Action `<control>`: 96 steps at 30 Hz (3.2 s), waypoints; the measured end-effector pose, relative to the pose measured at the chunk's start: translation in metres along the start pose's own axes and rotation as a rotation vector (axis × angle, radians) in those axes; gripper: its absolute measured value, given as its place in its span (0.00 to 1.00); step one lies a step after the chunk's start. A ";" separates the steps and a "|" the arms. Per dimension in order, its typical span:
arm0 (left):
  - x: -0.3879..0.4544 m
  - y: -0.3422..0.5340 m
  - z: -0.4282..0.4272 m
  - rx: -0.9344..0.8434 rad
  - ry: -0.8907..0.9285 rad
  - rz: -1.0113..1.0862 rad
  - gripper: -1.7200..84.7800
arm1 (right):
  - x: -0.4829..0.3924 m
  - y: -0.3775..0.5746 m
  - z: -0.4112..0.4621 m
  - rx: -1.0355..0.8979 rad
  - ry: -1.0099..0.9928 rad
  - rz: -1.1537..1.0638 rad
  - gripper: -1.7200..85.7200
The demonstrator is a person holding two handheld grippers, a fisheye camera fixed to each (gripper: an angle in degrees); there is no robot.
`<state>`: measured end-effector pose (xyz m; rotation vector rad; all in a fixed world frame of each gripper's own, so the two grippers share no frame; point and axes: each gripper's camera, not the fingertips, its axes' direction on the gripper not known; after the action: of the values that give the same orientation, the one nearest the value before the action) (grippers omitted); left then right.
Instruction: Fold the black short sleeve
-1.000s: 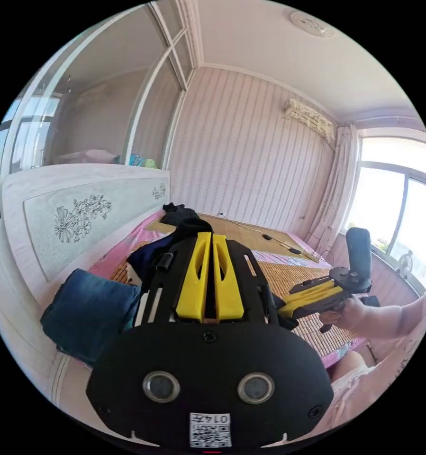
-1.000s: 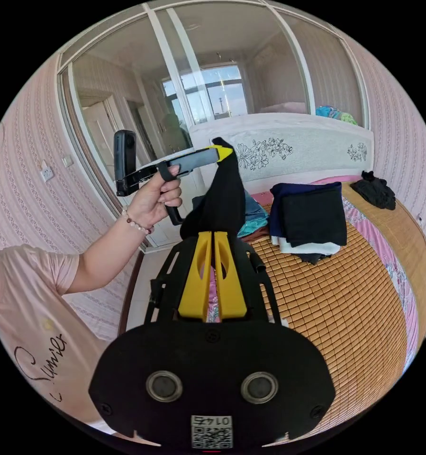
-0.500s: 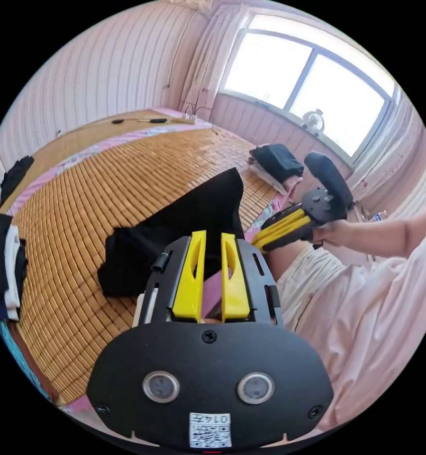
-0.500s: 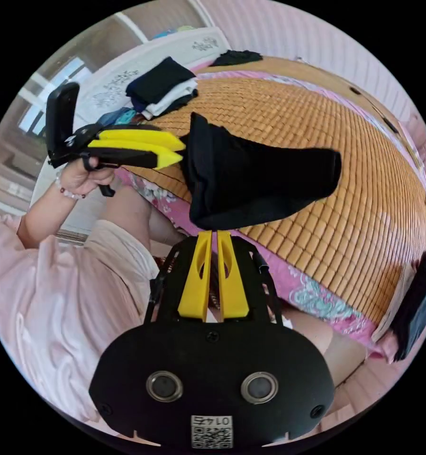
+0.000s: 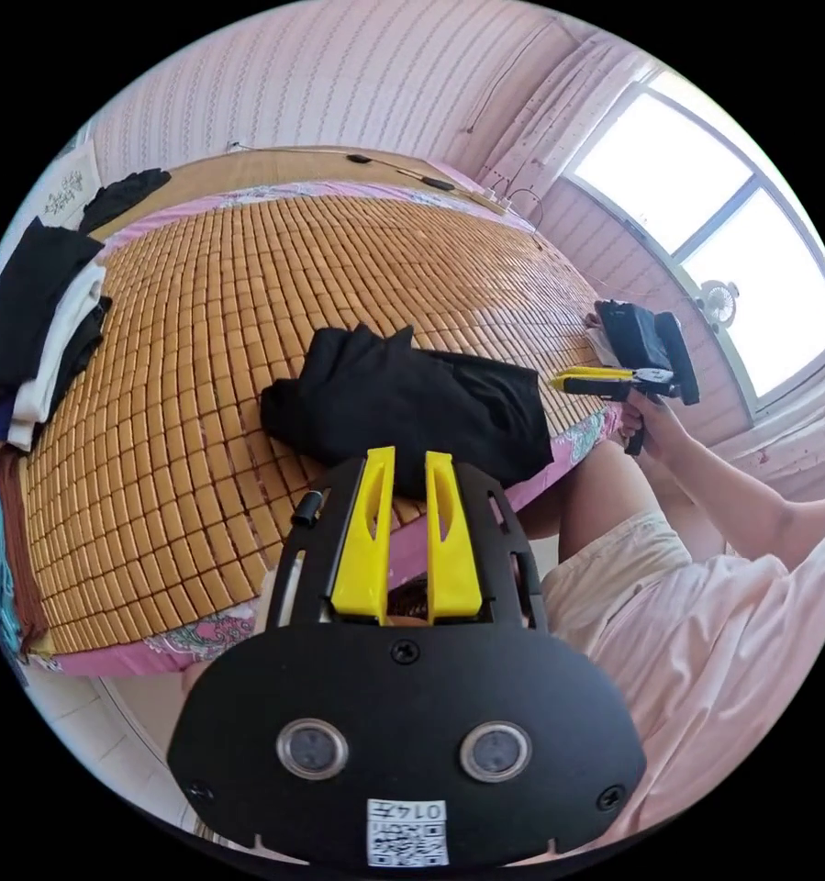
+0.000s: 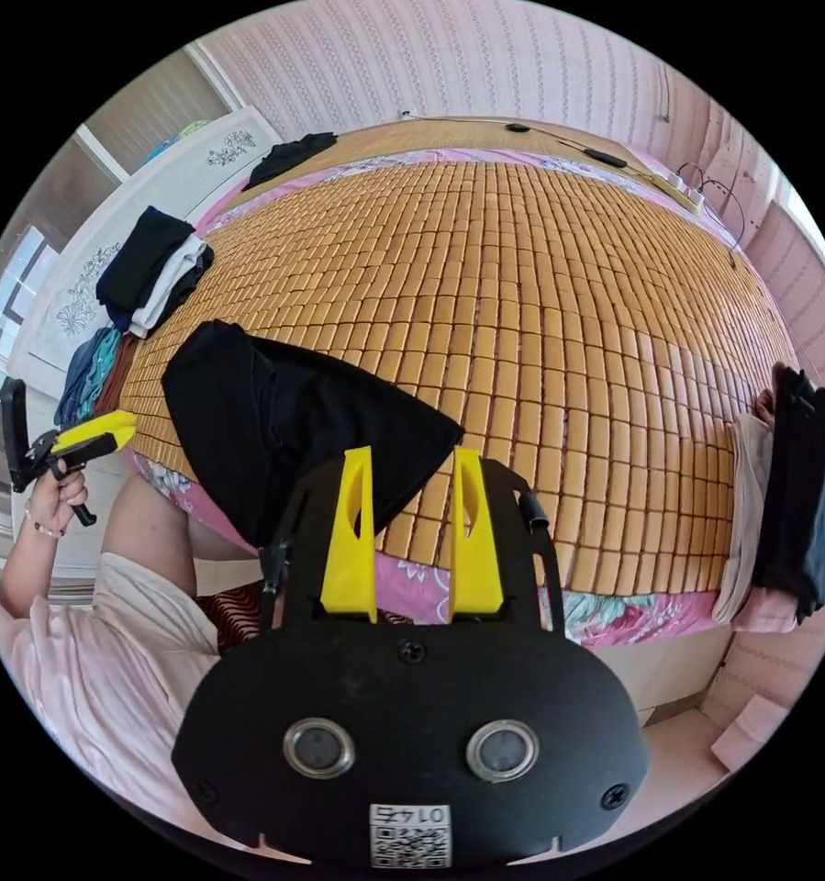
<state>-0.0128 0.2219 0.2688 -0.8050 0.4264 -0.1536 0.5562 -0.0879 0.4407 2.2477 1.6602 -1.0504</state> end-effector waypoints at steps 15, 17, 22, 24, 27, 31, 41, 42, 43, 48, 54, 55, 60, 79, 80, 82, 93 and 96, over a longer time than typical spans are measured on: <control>0.061 -0.097 0.081 -0.303 -0.301 0.332 0.02 | 0.067 0.023 0.011 -0.143 0.042 -0.036 0.03; 0.060 -0.079 0.062 -0.264 -0.308 0.381 0.01 | 0.091 0.041 -0.011 -0.082 -0.068 -0.009 0.03; 0.023 -0.013 -0.066 0.034 -0.121 0.188 0.01 | 0.138 0.087 -0.074 0.137 -0.395 0.090 0.03; 0.014 0.017 -0.116 0.176 -0.072 0.140 0.01 | 0.150 0.106 -0.101 0.252 -0.505 0.110 0.03; 0.008 0.060 -0.182 0.344 -0.095 0.080 0.01 | 0.170 0.129 -0.142 0.430 -0.653 0.141 0.03; 0.010 0.094 -0.268 0.628 -0.076 0.043 0.01 | 0.184 0.147 -0.206 0.665 -0.858 0.099 0.03; 0.076 0.142 -0.415 1.085 -0.102 0.321 0.01 | 0.167 0.233 -0.400 1.143 -0.881 -0.348 0.03; 0.082 0.151 -0.428 1.122 -0.101 0.350 0.01 | 0.165 0.241 -0.410 1.165 -0.873 -0.376 0.03; 0.087 0.158 -0.440 1.153 -0.108 0.381 0.01 | 0.160 0.254 -0.427 1.203 -0.852 -0.433 0.03; 0.080 0.154 -0.458 1.155 -0.111 0.371 0.01 | 0.142 0.269 -0.461 1.212 -0.640 -0.442 0.02; 0.017 0.057 -0.373 0.827 -0.118 0.125 0.01 | 0.151 0.162 -0.373 0.751 -0.274 -0.199 0.02; 0.005 0.033 -0.350 0.752 -0.135 0.076 0.01 | 0.157 0.138 -0.347 0.688 -0.247 -0.150 0.02; -0.006 -0.039 -0.331 0.739 -0.192 0.021 0.01 | 0.156 0.071 -0.335 0.665 -0.161 -0.096 0.02; -0.113 0.002 -0.052 0.076 -0.103 -0.121 0.01 | 0.208 0.119 -0.080 0.224 -0.149 0.180 0.02; -0.115 0.004 -0.042 0.043 -0.117 -0.120 0.01 | 0.209 0.122 -0.061 0.153 -0.144 0.188 0.02; -0.122 0.009 -0.015 -0.080 -0.159 -0.102 0.01 | 0.208 0.128 -0.041 0.059 -0.140 0.184 0.02; -0.136 0.015 -0.010 -0.222 -0.073 -0.007 0.02 | 0.198 0.148 -0.037 -0.033 -0.062 0.213 0.06; -0.140 0.018 -0.011 -0.227 -0.019 0.032 0.05 | 0.191 0.139 -0.031 -0.030 -0.059 0.218 0.10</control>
<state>-0.1443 0.2673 0.2925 -1.0209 0.4431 -0.0680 0.7193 0.0247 0.3091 2.2917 1.3614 -1.0200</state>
